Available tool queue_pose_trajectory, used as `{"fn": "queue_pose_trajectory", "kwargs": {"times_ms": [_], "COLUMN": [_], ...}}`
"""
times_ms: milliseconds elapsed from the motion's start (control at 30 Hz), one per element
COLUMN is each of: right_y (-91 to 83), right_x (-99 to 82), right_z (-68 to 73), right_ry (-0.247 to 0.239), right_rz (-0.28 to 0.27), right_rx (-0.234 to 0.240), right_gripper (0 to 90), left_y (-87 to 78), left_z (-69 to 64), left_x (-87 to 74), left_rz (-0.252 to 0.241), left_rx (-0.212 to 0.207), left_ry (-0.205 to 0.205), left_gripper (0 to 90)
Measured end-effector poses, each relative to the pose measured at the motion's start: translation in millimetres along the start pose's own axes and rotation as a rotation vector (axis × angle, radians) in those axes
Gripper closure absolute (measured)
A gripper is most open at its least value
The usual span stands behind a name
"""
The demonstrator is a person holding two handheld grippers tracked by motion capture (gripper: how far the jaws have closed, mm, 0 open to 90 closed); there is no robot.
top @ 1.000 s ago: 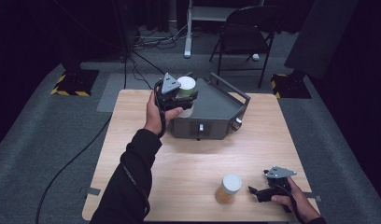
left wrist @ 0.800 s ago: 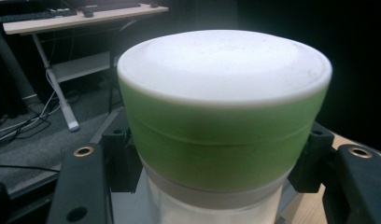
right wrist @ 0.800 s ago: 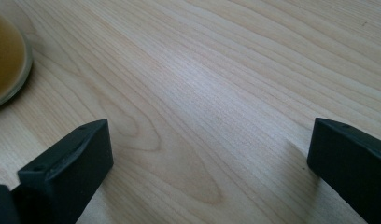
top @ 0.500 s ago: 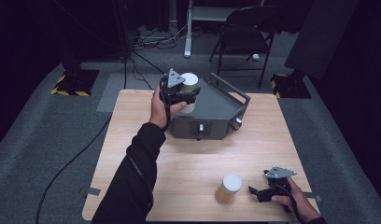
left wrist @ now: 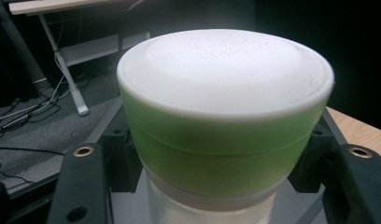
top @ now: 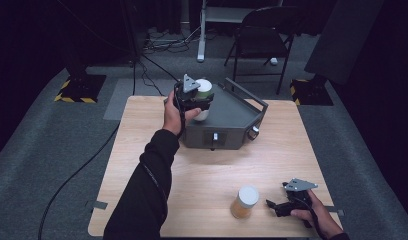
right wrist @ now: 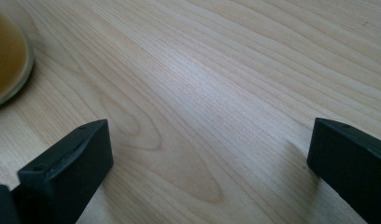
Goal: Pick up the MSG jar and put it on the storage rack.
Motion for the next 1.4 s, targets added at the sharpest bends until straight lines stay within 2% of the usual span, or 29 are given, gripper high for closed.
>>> {"fn": "queue_pose_trajectory", "kwargs": {"times_ms": [333, 867, 1400], "right_y": [0.0, 0.0, -0.2], "right_x": [-0.1, -0.1, -0.5], "right_z": [0.0, 0.0, 0.0], "right_ry": [-0.001, -0.001, -0.004], "right_rz": [0.0, 0.0, 0.0], "right_rx": [0.0, 0.001, 0.001], "right_gripper": [0.0, 0.0, 0.0], "left_y": [8.7, 16.3, 18.1], "left_z": [-0.8, -1.8, 5.6], "left_x": [-4.0, -8.9, -16.9], "left_rz": [0.025, 0.043, 0.023], "left_rx": [0.022, 0.011, -0.014], "left_ry": [0.009, 0.007, -0.04], "left_gripper": [34.4, 34.4, 34.1]}}
Point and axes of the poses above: each handheld gripper's, and its own axes: y roughly forward along the jaws, x roughly out of its top, z roughly to its left, the point moved 8 cm from there along y, roughly forward along the jaws, and after that the axes turned 15 degrees about z, right-handed, at the moved point
